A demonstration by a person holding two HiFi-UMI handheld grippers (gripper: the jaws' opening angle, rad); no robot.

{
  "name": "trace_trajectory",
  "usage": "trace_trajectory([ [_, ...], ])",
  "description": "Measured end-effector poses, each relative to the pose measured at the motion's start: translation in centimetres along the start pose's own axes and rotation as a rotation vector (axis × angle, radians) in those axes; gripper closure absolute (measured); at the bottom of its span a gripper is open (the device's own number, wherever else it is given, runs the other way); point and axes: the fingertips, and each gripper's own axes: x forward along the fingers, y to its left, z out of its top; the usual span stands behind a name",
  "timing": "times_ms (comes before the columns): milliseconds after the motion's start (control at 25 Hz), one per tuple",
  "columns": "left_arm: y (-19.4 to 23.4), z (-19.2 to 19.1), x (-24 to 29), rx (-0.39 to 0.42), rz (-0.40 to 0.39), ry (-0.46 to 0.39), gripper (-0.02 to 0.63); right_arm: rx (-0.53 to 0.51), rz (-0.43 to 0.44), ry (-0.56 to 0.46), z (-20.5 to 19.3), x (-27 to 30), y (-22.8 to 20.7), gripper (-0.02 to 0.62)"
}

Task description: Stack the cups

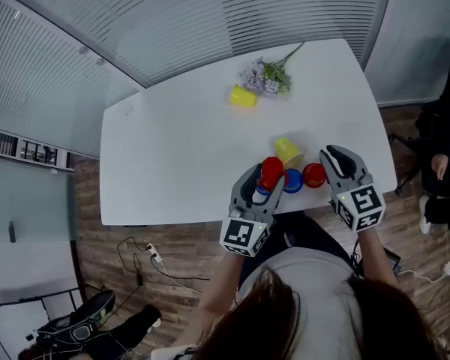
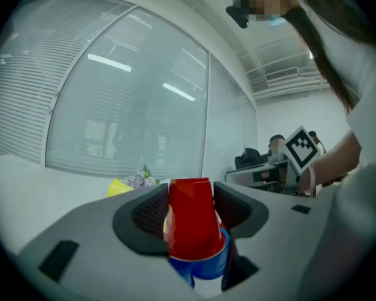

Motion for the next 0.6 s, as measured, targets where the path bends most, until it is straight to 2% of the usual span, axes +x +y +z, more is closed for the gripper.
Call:
trace_trajectory([
  [600, -0.4, -1.3, -0.6, 0.008, 0.040, 0.017, 0.367, -0.009, 0.033, 0.014, -0.4, 0.2, 0.5, 0.505],
])
